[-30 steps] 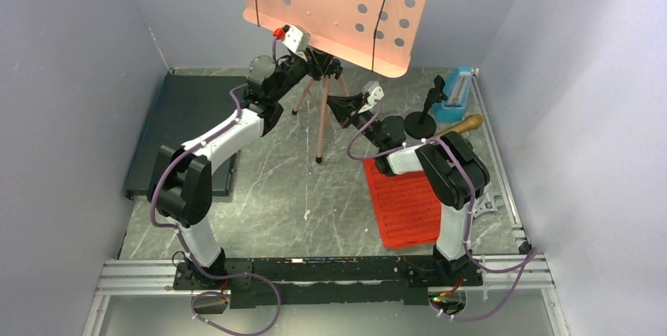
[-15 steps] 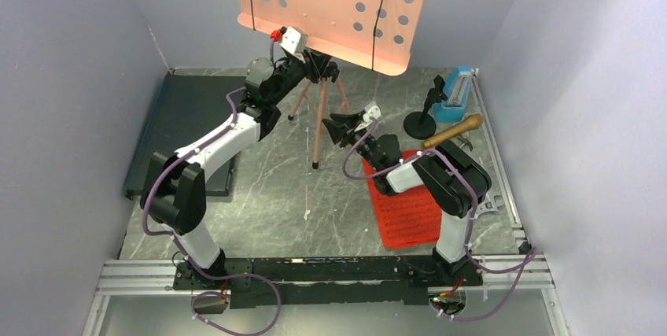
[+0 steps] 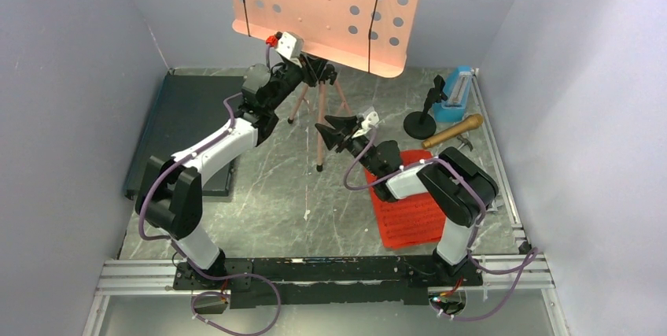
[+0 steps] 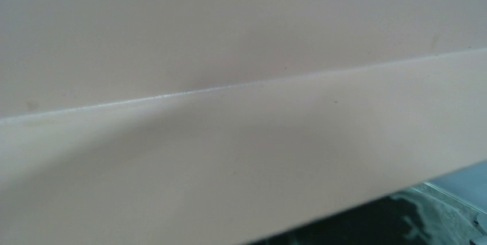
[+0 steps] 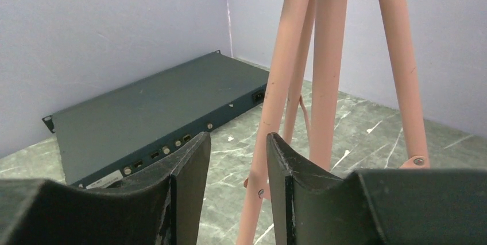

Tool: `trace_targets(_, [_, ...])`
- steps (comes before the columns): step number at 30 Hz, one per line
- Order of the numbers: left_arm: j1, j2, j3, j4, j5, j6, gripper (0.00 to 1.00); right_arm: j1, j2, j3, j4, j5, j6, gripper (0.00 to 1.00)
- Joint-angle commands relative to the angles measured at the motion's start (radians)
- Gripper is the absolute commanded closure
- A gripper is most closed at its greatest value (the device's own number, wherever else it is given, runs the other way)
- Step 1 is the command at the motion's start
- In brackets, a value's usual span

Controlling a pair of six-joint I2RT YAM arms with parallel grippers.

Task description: Pack up the instrument practice props

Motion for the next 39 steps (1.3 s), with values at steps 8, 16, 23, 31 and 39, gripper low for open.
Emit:
trace_targets(8, [-0.011,-0.104,-0.007,-0.028,0.028,-0.014,0.97,0.007,0.07,0.089,0.082,0.009,-0.017,0.86])
trace_targets(16, [-0.027,-0.182,-0.064,-0.082,0.042,0.001,0.97,-0.003,0.017,0.136,0.045,-0.065,-0.096,1.0])
trace_targets(23, [-0.03,-0.225,-0.094,-0.122,0.008,0.016,0.97,-0.011,-0.003,0.127,0.033,-0.104,-0.054,0.97])
trace_targets(31, [-0.029,-0.234,-0.116,-0.097,0.009,-0.003,0.97,0.009,0.004,0.059,0.067,-0.125,-0.02,0.74])
trace_targets(39, [-0.03,-0.242,-0.145,-0.08,0.017,0.002,0.97,0.017,-0.092,-0.058,0.078,-0.187,0.01,0.61])
